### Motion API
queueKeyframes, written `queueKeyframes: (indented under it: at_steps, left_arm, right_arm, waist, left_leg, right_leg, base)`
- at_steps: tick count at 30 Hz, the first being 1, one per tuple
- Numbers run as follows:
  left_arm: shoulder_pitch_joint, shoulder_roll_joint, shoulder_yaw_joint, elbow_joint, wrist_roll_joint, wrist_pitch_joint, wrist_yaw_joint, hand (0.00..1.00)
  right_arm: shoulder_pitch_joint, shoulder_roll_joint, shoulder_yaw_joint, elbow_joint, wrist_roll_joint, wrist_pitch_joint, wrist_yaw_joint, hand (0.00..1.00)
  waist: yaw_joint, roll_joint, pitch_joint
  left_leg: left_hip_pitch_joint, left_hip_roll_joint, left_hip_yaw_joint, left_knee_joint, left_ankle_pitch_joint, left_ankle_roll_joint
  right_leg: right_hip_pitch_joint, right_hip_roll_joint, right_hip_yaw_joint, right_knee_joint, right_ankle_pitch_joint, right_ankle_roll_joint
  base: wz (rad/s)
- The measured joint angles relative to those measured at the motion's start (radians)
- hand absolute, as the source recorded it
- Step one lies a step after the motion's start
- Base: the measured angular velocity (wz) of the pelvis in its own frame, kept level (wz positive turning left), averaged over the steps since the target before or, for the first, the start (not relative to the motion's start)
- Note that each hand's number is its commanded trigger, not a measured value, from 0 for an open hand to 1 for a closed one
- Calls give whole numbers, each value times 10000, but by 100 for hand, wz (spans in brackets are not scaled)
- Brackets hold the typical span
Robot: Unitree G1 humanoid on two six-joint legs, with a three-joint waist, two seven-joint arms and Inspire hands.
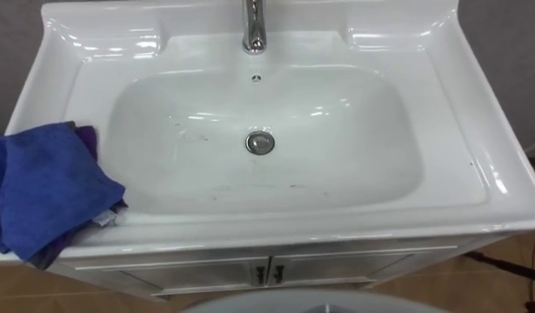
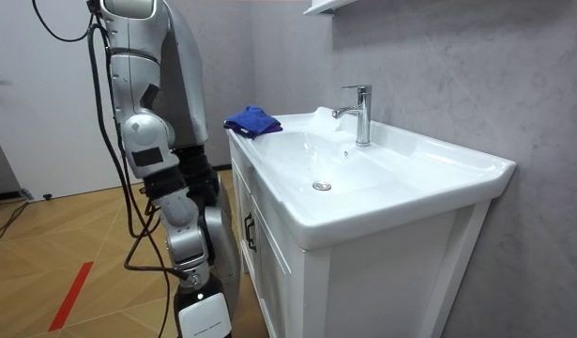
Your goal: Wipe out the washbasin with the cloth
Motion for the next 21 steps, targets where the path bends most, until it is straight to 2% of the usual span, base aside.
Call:
queueKeyframes:
  at_steps: [11,21]
  left_arm:
    - [-39,7,-370,-6,60,49,-580,0]
    - [-87,17,-378,-3,176,54,-1077,0]
  right_arm:
    - [-56,19,15,285,-174,217,4,0]
    - [-15,135,-10,399,-170,281,186,0]
  waist:
    - [-18,54,-4]
    - [-271,24,-3]
  left_leg:
    - [-39,30,180,66,-76,19]
    - [-90,29,201,147,-133,61]
  right_leg:
    - [-110,20,143,13,51,16]
    - [-135,7,110,-1,69,43]
  base:
    - [-6]
    - [0]
